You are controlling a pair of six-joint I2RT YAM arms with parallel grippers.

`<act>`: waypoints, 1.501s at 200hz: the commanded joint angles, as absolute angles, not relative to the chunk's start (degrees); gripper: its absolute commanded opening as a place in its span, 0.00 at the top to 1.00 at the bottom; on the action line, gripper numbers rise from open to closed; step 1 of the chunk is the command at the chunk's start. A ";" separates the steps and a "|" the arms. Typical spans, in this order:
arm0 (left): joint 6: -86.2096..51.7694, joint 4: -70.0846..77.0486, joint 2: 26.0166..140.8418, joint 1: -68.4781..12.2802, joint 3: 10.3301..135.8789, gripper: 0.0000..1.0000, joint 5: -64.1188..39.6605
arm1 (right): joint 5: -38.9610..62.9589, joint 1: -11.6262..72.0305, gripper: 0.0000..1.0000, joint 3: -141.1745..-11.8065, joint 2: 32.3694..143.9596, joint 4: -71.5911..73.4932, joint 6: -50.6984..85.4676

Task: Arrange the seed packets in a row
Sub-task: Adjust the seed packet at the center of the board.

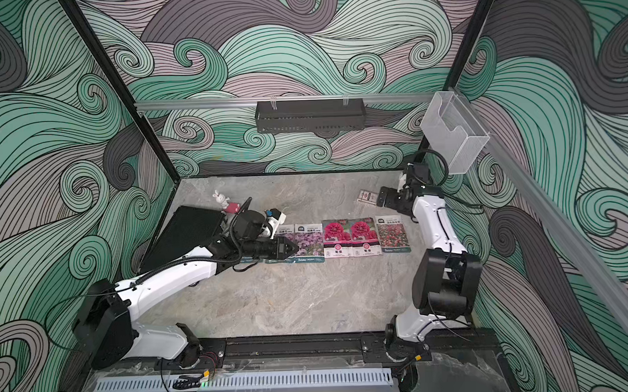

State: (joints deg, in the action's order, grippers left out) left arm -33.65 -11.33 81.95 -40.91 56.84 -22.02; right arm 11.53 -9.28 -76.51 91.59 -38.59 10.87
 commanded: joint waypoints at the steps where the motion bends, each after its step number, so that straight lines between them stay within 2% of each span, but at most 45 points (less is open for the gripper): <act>1: -31.96 -13.21 86.75 -40.91 61.12 0.65 -19.97 | 19.02 -7.10 0.01 -72.34 86.52 -38.36 17.01; 30: -31.38 -14.67 93.44 -40.54 64.99 0.65 -18.98 | 18.83 -2.81 0.01 -68.05 82.75 -37.41 17.52; 54: -31.03 -16.26 97.87 -39.95 67.85 0.66 -18.70 | 18.80 -2.55 0.01 -65.51 82.35 -35.40 19.11; 146: -30.19 -17.75 105.41 -37.10 70.58 0.67 -17.67 | 23.93 -2.58 0.01 -66.21 92.00 -31.37 21.80; 197: -31.20 -16.57 105.23 -37.00 70.27 0.67 -17.98 | 29.02 0.29 0.01 -71.40 99.98 -31.53 21.24; 224: -31.80 -16.17 103.90 -37.00 69.55 0.68 -17.58 | 29.62 3.37 0.07 -76.18 104.39 -31.16 20.91; 254: -32.27 -16.58 102.15 -37.00 68.41 0.68 -16.85 | 29.22 6.21 0.20 -83.53 111.30 -31.48 20.69; 300: -32.86 -16.37 99.88 -36.99 66.64 0.68 -16.87 | 26.22 8.16 0.25 -95.55 121.47 -33.10 20.33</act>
